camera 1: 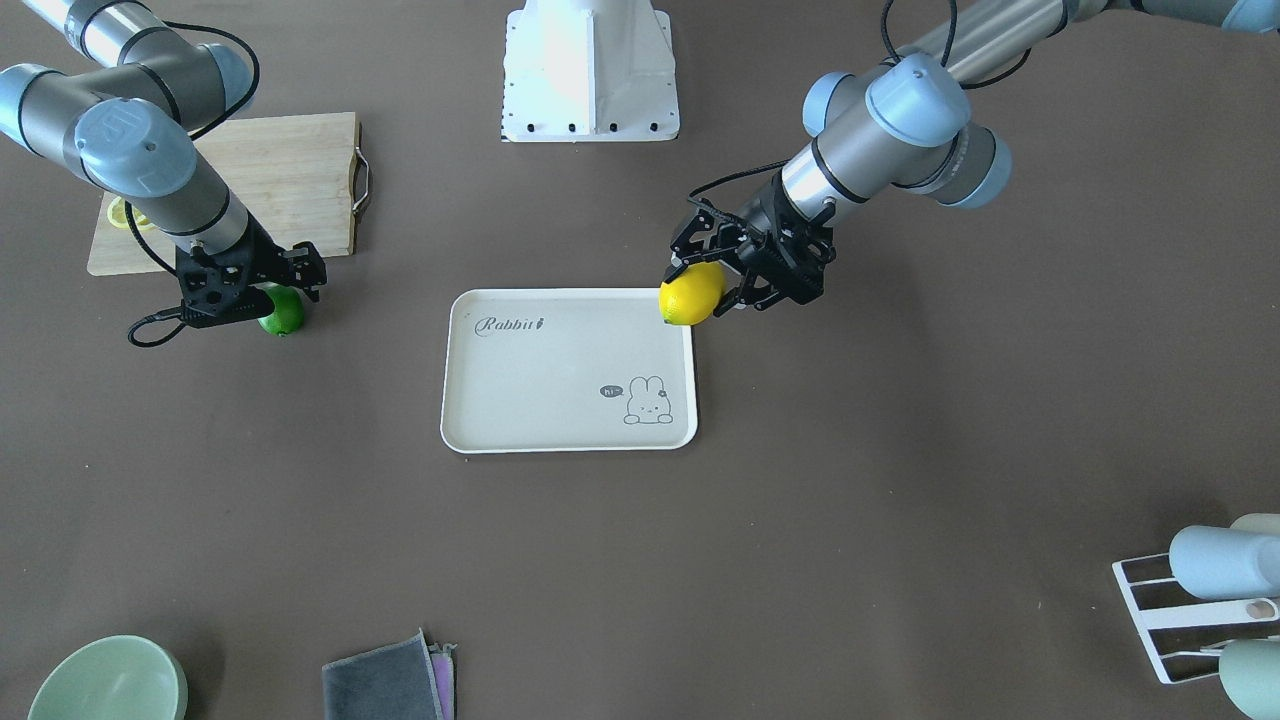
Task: Place all lemons on tray
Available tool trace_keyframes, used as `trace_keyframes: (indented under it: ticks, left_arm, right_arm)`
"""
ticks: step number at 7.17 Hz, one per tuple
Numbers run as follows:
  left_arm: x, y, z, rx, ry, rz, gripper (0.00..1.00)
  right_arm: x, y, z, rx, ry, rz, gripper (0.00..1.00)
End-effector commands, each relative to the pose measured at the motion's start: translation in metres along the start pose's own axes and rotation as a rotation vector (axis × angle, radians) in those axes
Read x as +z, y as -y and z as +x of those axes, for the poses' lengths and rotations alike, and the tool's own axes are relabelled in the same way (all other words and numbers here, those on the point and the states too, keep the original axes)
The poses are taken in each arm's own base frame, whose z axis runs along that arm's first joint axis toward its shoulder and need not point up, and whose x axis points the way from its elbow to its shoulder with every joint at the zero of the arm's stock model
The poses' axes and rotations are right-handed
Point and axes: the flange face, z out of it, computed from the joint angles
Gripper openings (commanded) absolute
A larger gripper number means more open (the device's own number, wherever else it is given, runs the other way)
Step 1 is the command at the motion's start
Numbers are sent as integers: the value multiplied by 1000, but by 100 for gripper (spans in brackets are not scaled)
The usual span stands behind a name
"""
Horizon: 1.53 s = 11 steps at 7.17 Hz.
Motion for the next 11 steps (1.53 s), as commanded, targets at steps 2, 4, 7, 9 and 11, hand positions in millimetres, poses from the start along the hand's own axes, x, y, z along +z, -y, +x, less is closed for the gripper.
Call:
trace_keyframes:
  ticks: [2,4,7,9,11]
  left_arm:
    - [18,6,1,-18,17,0,0]
    - [34,4,-5,-28,64,45,0]
    - [65,-24,14,-186,94,117,0]
    - [72,-12,32,-237,81,146,0]
    - [85,-8,24,-239,114,158,46]
  right_arm:
    - [-35,26,6,39,29,65,0]
    - [-66,48,-26,27,101,95,0]
    - [-79,61,-84,108,164,113,0]
    - [-81,58,-122,119,190,115,0]
    - [-67,48,-149,99,180,133,0]
